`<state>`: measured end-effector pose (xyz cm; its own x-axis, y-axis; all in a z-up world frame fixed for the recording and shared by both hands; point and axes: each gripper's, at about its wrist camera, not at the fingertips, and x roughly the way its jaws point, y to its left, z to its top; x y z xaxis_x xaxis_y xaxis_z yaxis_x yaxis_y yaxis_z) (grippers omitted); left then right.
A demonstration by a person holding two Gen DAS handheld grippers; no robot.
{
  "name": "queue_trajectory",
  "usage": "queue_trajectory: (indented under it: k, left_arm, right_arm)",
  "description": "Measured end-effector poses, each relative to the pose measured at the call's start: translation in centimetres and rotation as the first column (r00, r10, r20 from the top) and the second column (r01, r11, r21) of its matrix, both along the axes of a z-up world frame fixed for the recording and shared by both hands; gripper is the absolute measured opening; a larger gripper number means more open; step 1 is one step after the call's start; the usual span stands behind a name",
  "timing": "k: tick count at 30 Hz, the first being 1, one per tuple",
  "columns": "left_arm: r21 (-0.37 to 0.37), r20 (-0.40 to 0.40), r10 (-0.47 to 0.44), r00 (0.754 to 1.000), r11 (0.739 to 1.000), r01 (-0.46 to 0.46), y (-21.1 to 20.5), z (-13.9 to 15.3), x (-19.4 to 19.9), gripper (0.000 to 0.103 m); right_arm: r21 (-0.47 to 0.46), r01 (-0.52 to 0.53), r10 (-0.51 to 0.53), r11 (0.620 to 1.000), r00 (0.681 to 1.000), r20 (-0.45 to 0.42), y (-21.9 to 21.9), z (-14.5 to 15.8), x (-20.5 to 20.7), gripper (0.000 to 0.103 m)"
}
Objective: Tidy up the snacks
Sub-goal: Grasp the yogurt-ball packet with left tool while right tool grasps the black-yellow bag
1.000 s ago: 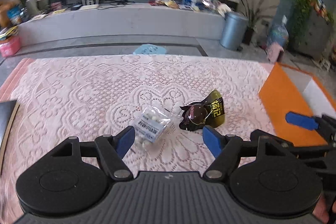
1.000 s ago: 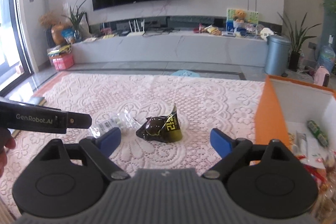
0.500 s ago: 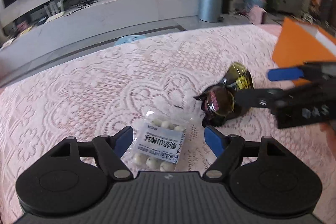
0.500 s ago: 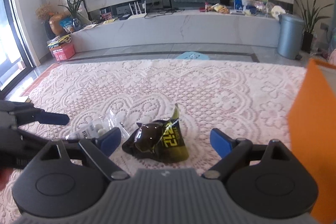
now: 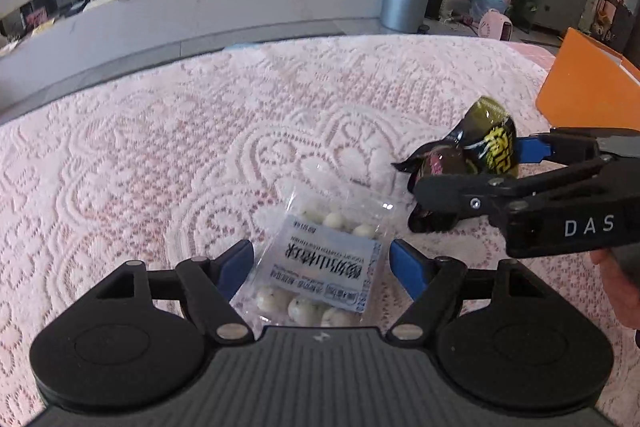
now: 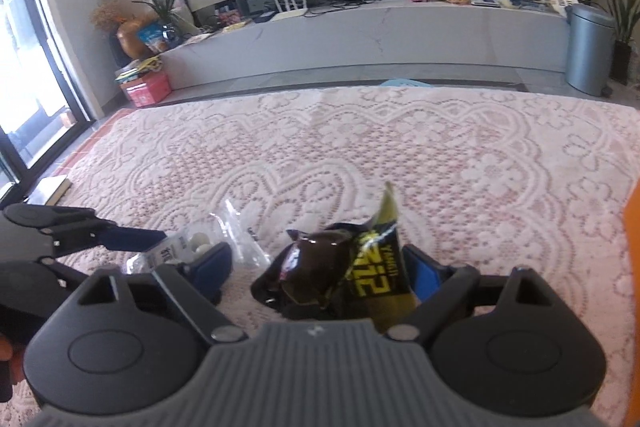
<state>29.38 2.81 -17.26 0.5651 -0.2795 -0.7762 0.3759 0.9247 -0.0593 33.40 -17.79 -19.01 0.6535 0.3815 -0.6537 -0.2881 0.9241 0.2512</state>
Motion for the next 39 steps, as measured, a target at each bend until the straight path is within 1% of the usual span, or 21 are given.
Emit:
queue_trajectory:
  k: [2, 4, 6, 7, 10, 11, 13, 15, 18, 23, 26, 31, 39]
  left_arm:
    - [0.004, 0.008, -0.006, 1.000, 1.000, 0.006, -0.1, 0.0, -0.2, 0.091]
    - [0.026, 0.017, -0.015, 1.000, 1.000, 0.014, -0.4, -0.1, -0.3, 0.091]
    - [0.051, 0.028, -0.032, 0.999, 0.998, 0.031, -0.8, -0.3, -0.5, 0.092]
    - [0.058, 0.037, -0.036, 0.999, 0.998, 0.034, -0.8, -0.4, -0.5, 0.093]
    - [0.050, 0.034, -0.033, 0.999, 0.998, 0.031, -0.7, -0.4, -0.5, 0.093]
    - [0.045, 0.034, -0.030, 0.999, 0.999, 0.029, -0.6, -0.4, -0.5, 0.092]
    - [0.043, 0.036, -0.027, 0.999, 0.999, 0.025, -0.6, -0.4, -0.5, 0.087]
    - [0.036, 0.041, -0.022, 0.999, 0.999, 0.021, -0.5, -0.3, -0.5, 0.079]
    - [0.029, 0.047, -0.018, 0.999, 0.999, 0.017, -0.4, -0.1, -0.5, 0.074]
    - [0.027, 0.056, -0.007, 0.998, 1.000, 0.006, -0.3, 0.0, -0.5, 0.070]
    - [0.032, 0.064, 0.015, 0.998, 0.999, -0.017, -0.2, 0.5, -0.6, 0.070]
    - [0.008, 0.092, 0.042, 0.995, 0.999, -0.042, 0.1, 1.8, -1.3, 0.069]
    - [-0.043, 0.093, 0.058, 0.994, 0.998, -0.054, -0.6, 5.6, -4.0, 0.069]
  right_arm:
    - [-0.007, -0.004, 0.004, 1.000, 1.000, 0.001, 0.2, -0.2, 0.0, 0.074]
    - [-0.010, 0.004, -0.004, 1.000, 1.000, -0.006, 0.2, -0.5, 0.1, 0.068]
    - [-0.011, 0.009, -0.009, 1.000, 1.000, -0.012, 0.1, -0.7, 0.2, 0.067]
    - [-0.013, 0.013, -0.013, 1.000, 1.000, -0.014, 0.1, -0.8, 0.2, 0.060]
    - [-0.011, 0.014, -0.015, 1.000, 1.000, -0.016, -0.1, -0.9, 0.1, 0.058]
    - [-0.009, 0.013, -0.013, 1.000, 1.000, -0.013, -0.1, -1.0, 0.0, 0.055]
    - [0.001, 0.001, -0.001, 1.000, 1.000, -0.008, -0.1, -0.9, -0.1, 0.044]
    - [-0.007, 0.001, -0.001, 1.000, 1.000, -0.009, 0.1, -0.8, -0.2, 0.043]
    - [-0.028, -0.006, 0.006, 1.000, 1.000, 0.007, 0.2, -0.6, -0.5, 0.043]
    - [-0.016, 0.009, -0.008, 1.000, 1.000, 0.019, 0.0, 0.1, -0.8, 0.042]
    - [-0.019, 0.025, -0.025, 0.999, 0.999, 0.034, -0.4, 0.6, -1.0, 0.041]
    - [0.008, 0.047, -0.047, 0.999, 0.998, 0.039, -1.0, 1.5, -1.7, 0.039]
    - [-0.009, 0.036, -0.035, 0.999, 0.998, 0.052, -1.6, 3.8, -4.4, 0.037]
